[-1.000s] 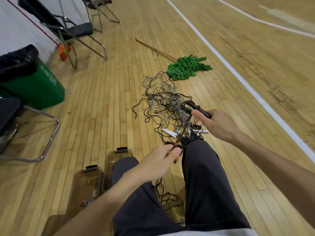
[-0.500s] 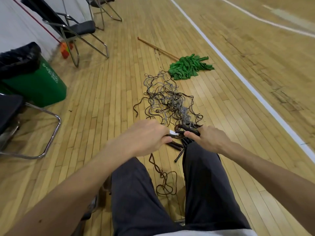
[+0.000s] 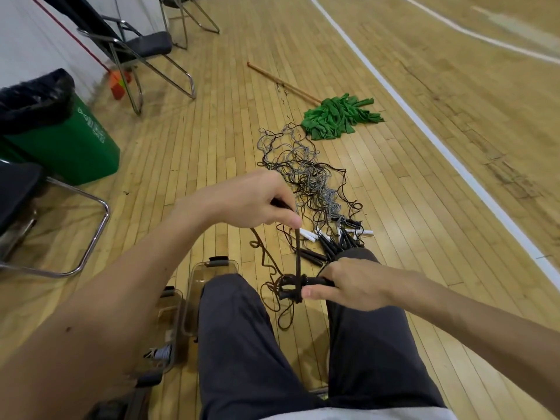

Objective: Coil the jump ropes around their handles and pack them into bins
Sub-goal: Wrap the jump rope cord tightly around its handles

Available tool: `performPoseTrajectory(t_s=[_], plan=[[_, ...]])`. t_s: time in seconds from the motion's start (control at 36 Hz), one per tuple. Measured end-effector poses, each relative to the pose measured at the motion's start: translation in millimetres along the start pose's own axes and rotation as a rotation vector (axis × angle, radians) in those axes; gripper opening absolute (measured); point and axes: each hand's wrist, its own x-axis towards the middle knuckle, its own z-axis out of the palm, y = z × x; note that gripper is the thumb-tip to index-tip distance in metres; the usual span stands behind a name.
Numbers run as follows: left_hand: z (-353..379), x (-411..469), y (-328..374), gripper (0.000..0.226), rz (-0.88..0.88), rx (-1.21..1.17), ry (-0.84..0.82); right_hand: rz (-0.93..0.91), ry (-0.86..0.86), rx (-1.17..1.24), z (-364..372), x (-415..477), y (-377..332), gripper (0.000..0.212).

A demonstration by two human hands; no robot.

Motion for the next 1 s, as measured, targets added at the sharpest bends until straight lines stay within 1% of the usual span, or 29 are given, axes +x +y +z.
performPoseTrajectory(t_s=[0.14, 0.25, 0.44, 0.5, 0.58, 0.64, 0.67, 0.69, 0.75, 0.78, 0.81, 0.86, 0.89, 1.0], plan=[[0, 2, -7, 0.021, 0.055, -0.178, -0.005, -0.119, 0.001, 0.068, -4, -12, -14, 0.06], [3, 2, -19, 0.017, 0.081, -0.345, 0.008, -0.177, 0.032, 0.13, -10, -24, -22, 0.06], [27, 9, -28, 0.028, 0.008, -0.511, -0.013, -0.259, 0.073, 0.26, -18, -36, -33, 0.067], [35, 9, -30, 0.026, -0.021, -0.585, 0.006, -0.276, 0.111, 0.343, -19, -38, -32, 0.068], [49, 9, -35, 0.025, -0.078, -0.736, 0.064, -0.306, 0.178, 0.561, -21, -41, -27, 0.068], [59, 8, -32, 0.017, -0.057, -0.78, 0.071, -0.308, 0.216, 0.639, -22, -40, -25, 0.071], [65, 8, -31, 0.008, -0.053, -0.769, 0.074, -0.307, 0.235, 0.672, -23, -40, -25, 0.071], [70, 8, -28, 0.01, -0.068, -0.76, 0.077, -0.309, 0.254, 0.716, -25, -40, -25, 0.069], [82, 7, -23, 0.038, -0.115, -0.793, 0.092, -0.313, 0.283, 0.819, -27, -38, -23, 0.069], [87, 8, -22, 0.046, -0.113, -0.828, 0.104, -0.306, 0.3, 0.872, -28, -36, -21, 0.068], [92, 9, -20, 0.046, -0.101, -0.872, 0.115, -0.294, 0.318, 0.927, -28, -35, -19, 0.068], [98, 11, -19, 0.032, -0.086, -0.942, 0.145, -0.262, 0.354, 1.024, -28, -32, -15, 0.065], [99, 11, -18, 0.03, -0.089, -0.949, 0.155, -0.239, 0.374, 1.056, -28, -30, -13, 0.064], [106, 12, -17, 0.035, -0.07, -0.928, 0.194, -0.149, 0.45, 1.085, -29, -26, -10, 0.062]])
